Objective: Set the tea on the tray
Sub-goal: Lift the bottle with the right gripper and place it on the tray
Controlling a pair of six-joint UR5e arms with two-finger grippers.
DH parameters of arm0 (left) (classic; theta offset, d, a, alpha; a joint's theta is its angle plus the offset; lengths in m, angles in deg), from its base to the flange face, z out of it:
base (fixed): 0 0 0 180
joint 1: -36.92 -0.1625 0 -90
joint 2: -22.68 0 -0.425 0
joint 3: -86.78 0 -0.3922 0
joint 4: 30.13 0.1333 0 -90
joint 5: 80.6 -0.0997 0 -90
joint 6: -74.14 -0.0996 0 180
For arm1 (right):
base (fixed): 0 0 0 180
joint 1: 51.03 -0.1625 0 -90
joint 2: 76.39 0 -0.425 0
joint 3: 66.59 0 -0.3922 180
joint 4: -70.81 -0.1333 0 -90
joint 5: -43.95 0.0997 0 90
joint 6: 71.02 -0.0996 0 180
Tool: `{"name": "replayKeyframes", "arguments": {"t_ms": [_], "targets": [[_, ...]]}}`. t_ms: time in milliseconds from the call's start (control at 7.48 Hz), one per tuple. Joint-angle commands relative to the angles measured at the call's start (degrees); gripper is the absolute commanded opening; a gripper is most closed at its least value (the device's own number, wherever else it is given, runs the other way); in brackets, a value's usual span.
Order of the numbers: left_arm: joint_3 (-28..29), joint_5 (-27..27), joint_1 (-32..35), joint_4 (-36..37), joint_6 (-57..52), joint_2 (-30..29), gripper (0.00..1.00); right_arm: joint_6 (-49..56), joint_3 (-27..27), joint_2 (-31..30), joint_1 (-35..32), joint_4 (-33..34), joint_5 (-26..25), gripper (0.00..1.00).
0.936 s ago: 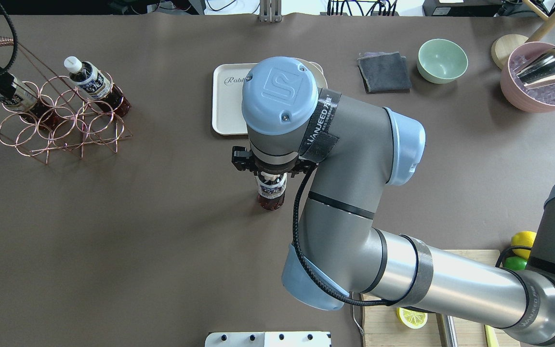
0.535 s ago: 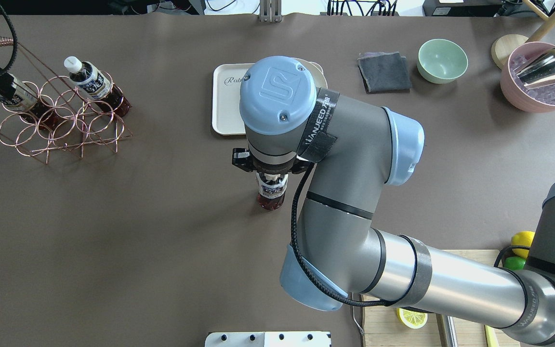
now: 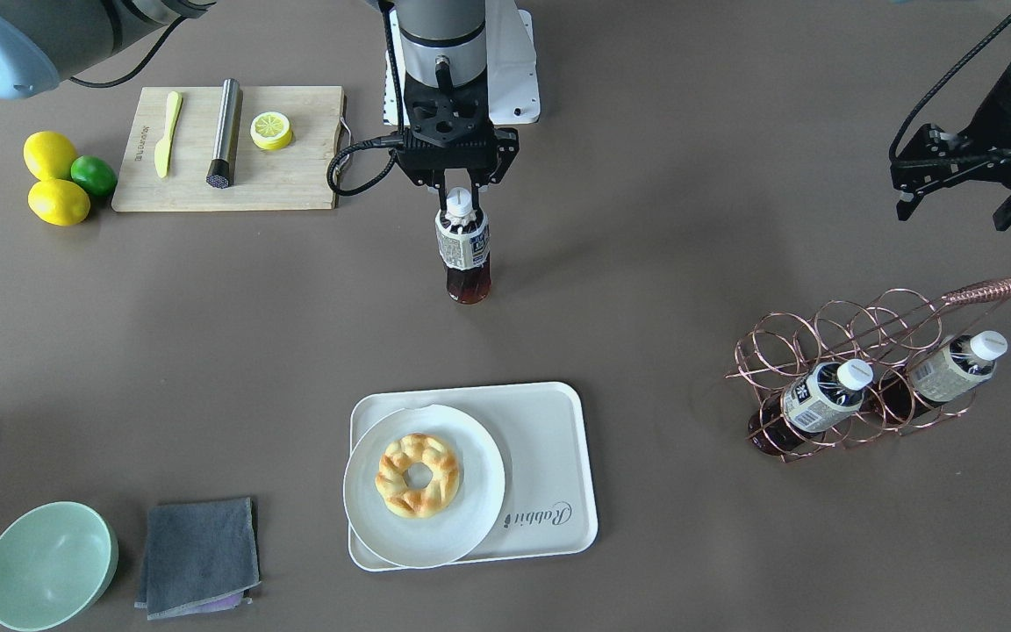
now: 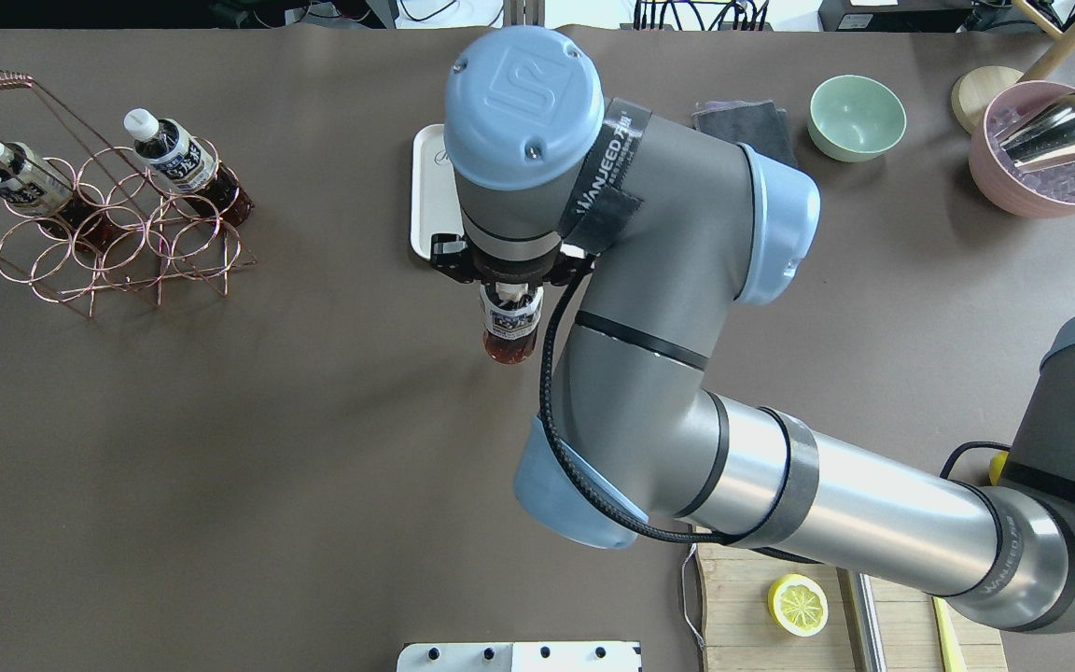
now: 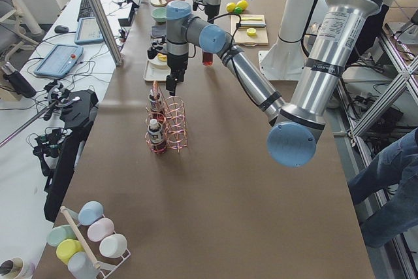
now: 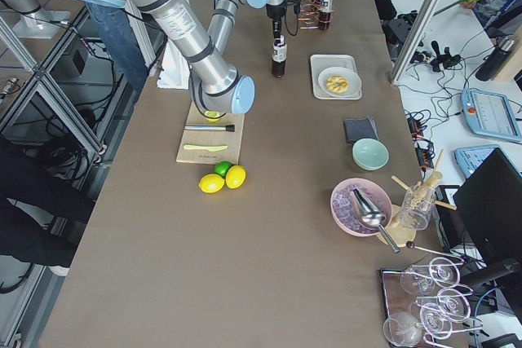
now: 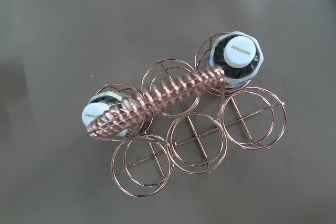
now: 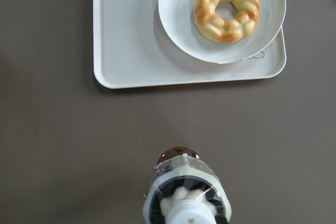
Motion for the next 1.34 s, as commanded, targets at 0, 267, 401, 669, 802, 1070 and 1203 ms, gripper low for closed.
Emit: {"name": "replayKeyframes", "arguments": {"t_ms": [0,267,401,669,802,1070,1203], "targets": [[0.1,3.4,6.7,-0.2,-10.8,5.8,0.97,1.3,-9.0,7.7,-3.5,-0.2,0.1,0.00],[1.9,3.5,10.6,-8.6,-16.4,13.9,0.97,1.7,-21.6,13.4,-6.4,-8.4,0.5,0.00],[2.8,3.6,10.8,-14.9,-17.0,18.6,0.97,1.7,-29.2,17.8,-7.8,-10.0,0.8,0.00],[5.1,3.6,12.1,-21.0,-17.2,21.8,0.97,1.9,-40.0,21.1,-9.2,-16.4,0.8,0.00],[5.0,3.6,12.2,-21.8,-17.2,22.4,0.97,2.4,-45.4,22.7,-9.8,-19.4,0.8,0.00],[3.9,3.6,13.2,-21.9,-17.2,23.1,0.97,2.5,-52.9,25.2,-10.0,-24.4,0.8,0.00],[3.8,4.0,14.2,-21.9,-17.2,23.1,0.97,2.5,-53.1,25.4,-10.0,-24.4,0.9,0.00]]}}
